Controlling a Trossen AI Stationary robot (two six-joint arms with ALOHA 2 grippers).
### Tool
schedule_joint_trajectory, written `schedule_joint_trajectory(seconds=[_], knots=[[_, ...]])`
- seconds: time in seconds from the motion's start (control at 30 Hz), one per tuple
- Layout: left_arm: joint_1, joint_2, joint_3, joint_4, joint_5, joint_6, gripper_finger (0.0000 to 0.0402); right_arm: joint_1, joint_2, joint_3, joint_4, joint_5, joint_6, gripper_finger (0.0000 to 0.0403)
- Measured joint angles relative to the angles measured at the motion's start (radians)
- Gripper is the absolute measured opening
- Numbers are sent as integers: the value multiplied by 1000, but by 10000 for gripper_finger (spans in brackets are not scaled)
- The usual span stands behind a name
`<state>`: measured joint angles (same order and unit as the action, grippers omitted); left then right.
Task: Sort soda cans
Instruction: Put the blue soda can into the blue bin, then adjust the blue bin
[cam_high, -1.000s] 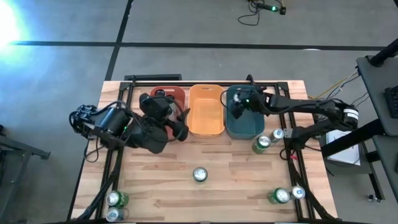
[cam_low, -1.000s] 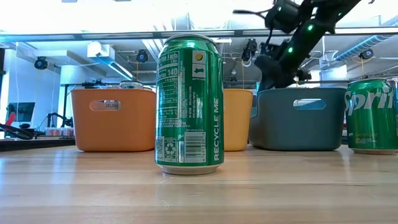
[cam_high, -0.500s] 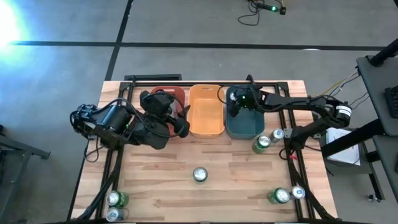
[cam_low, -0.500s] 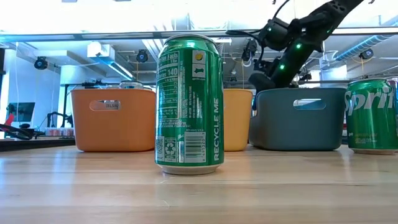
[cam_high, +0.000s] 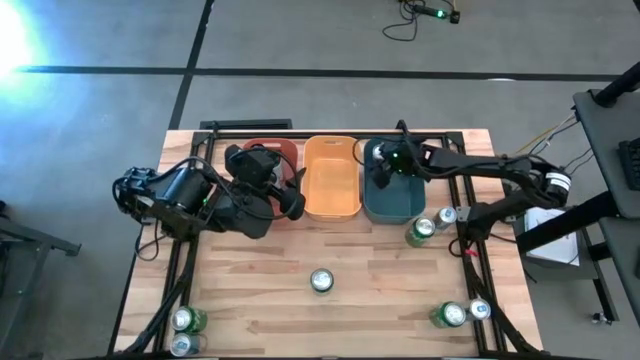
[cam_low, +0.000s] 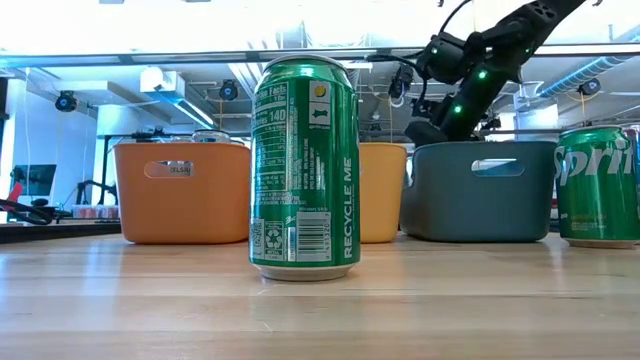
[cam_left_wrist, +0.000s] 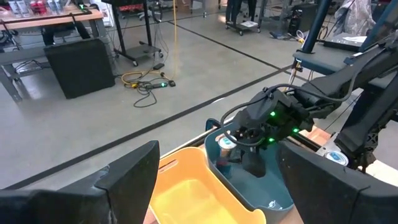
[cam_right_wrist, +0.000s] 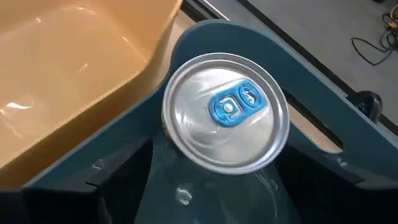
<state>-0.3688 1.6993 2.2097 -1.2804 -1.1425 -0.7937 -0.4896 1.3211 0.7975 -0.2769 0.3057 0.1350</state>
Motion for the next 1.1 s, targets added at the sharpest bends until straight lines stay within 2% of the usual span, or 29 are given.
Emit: schedule_joint_trajectory(seconds=[0.2,0.37,0.5,0.63,0.8,1.1], knots=[[0,0,0,0,0,0,307,0,-105,5,-149,-3,6,350],[2,0,0,0,-1,0,307,-7,-180,93,-482,-15,74,351],[15,0,0,3,-12,0,307,-60,-180,162,-656,-30,197,339],[25,0,0,6,-12,0,307,-139,-158,180,-687,-56,265,324],[24,0,0,9,-11,0,307,-235,-84,178,-682,-78,274,303],[23,-1,0,9,33,0,307,-341,33,182,-580,-78,258,282]])
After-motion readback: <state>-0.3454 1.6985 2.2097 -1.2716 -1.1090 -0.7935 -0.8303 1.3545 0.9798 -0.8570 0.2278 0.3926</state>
